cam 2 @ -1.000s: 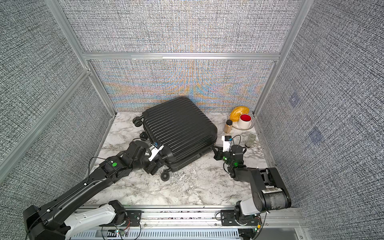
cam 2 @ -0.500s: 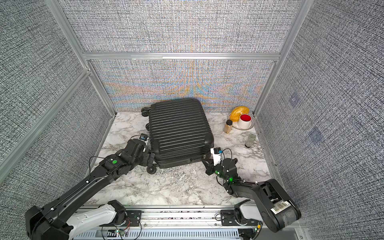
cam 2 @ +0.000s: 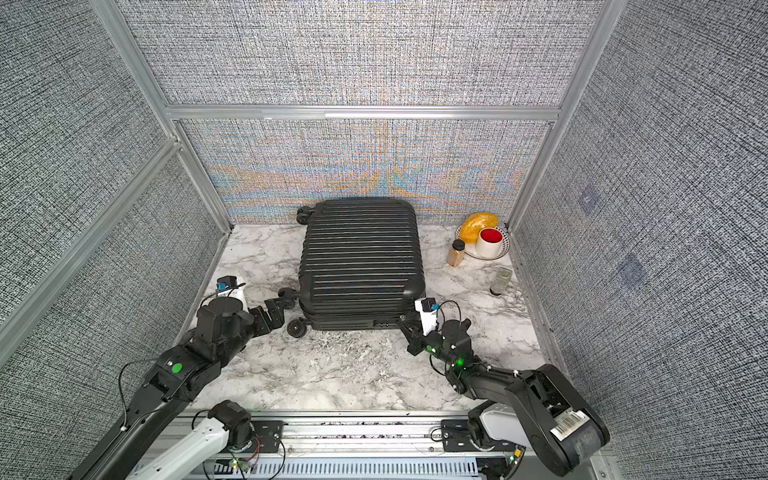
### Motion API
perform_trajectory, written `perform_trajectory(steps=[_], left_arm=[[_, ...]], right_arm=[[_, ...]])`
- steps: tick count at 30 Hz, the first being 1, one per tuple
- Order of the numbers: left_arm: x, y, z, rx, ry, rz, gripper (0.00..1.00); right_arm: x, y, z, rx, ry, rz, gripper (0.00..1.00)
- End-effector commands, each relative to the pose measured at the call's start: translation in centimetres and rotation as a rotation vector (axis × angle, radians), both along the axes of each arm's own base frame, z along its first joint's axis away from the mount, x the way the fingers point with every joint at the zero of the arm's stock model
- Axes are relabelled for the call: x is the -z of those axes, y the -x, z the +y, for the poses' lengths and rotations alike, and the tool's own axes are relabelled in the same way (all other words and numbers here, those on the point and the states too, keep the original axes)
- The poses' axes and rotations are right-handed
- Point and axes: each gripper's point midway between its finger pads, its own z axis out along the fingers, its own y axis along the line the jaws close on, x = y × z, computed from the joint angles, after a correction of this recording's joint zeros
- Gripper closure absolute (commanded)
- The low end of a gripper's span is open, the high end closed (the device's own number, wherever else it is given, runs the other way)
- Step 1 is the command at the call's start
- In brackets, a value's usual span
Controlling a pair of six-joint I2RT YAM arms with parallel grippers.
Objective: Open the suitcase zippers
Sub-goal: Adjust the suitcase at the center of the board, then unzip the zipper on the suitcase.
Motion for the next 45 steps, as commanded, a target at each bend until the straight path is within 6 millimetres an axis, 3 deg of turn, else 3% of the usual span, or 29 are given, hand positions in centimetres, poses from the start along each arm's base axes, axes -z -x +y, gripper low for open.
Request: perform_trajectory(steps=[1, 8, 12, 22, 29, 36, 45], left_arm=[[-0.9, -0.1, -2.1, 0.036, 0.152, 0.019, 0.01], [-1.1, -1.3, -4.9, -0.015, 0.366, 0.102, 0.07], [-0.7, -1.8, -5.5, -0.125, 0.468, 0.099, 0.08], [3.5, -3.1, -3.3, -0.430, 0.634, 0.096, 0.10], [3.6, -4.4, -2.4, -0.473, 0.671, 0.069, 0.11], [5.0, -5.4, -3.3, -0.473, 0.741, 0.106, 0.13], [5.0, -7.2, -4.5, -0.474, 0.776, 0.111, 0.14]], right_arm=[[-1.1, -0.6, 0.0, 0.020, -0.017, -0.040, 1.00], [-1.0, -0.8, -0.2, 0.038, -0.016, -0.029, 1.00], [-1.0, -0.9, -0.3, 0.047, -0.017, -0.027, 1.00], [-1.6, -0.9, -0.2, 0.039, -0.020, -0.037, 1.00], [-1.5, -0.8, -0.2, 0.035, -0.009, -0.038, 1.00], [-1.6, -0.9, -0.1, 0.032, -0.012, -0.038, 1.00], [-1.6, -0.8, 0.0, 0.025, -0.011, -0.038, 1.00]])
